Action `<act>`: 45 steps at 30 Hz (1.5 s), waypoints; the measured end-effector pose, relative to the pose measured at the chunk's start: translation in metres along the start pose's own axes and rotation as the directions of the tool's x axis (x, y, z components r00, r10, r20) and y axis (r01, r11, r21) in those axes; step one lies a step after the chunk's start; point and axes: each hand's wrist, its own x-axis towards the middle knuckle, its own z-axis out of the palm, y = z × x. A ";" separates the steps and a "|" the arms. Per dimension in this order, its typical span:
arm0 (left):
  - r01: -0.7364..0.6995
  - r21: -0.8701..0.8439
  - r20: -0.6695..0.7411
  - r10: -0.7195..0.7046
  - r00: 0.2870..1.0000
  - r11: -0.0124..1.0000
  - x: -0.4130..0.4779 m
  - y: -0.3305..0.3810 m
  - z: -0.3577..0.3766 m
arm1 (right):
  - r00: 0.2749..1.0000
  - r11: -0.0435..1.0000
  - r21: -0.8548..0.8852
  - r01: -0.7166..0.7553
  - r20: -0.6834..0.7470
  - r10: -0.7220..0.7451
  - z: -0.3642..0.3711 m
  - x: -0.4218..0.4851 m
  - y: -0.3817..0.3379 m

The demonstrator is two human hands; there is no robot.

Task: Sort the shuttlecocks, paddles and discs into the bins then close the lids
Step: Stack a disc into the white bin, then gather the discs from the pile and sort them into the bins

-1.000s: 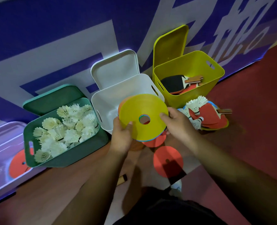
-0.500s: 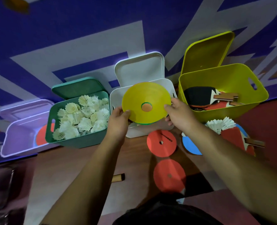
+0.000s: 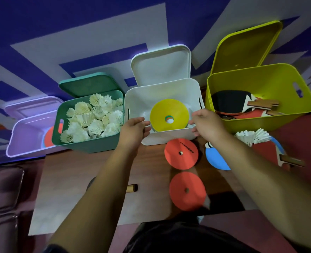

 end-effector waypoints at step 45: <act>-0.155 0.447 0.724 -0.255 0.641 0.881 -0.158 -0.188 0.124 | 0.854 0.931 0.325 -0.166 -0.425 0.301 -0.082 -0.233 0.279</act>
